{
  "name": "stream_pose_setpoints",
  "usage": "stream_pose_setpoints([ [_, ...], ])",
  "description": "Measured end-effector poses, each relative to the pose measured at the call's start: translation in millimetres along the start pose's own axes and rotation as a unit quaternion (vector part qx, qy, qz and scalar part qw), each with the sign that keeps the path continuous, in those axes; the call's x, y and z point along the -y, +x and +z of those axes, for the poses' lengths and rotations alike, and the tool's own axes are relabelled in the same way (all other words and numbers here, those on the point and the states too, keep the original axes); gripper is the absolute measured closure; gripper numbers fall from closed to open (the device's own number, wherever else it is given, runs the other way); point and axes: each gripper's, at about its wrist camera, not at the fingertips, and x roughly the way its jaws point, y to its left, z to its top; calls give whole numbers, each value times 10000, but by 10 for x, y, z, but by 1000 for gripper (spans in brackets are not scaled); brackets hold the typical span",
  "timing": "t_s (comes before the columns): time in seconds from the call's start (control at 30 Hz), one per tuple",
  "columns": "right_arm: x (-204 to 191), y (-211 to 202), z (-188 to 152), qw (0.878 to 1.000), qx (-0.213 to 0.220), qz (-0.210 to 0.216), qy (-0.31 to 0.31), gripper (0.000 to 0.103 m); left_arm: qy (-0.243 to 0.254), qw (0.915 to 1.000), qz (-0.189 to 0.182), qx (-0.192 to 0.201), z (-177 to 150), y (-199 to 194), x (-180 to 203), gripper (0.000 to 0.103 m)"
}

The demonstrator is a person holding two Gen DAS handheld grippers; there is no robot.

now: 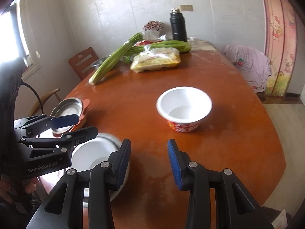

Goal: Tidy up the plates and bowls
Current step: 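Move the left gripper to the red-printed white bowl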

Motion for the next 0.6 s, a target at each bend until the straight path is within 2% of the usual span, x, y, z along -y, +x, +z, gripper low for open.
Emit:
stream_pose_setpoints([
  [0.33, 301, 79, 258, 9996, 48, -211, 161, 56, 166, 9998, -129, 42, 370, 196, 125, 44],
  [0.6, 584, 273, 434, 9984, -96, -428, 363, 55, 178, 9992, -312, -189, 651, 450, 198, 41],
])
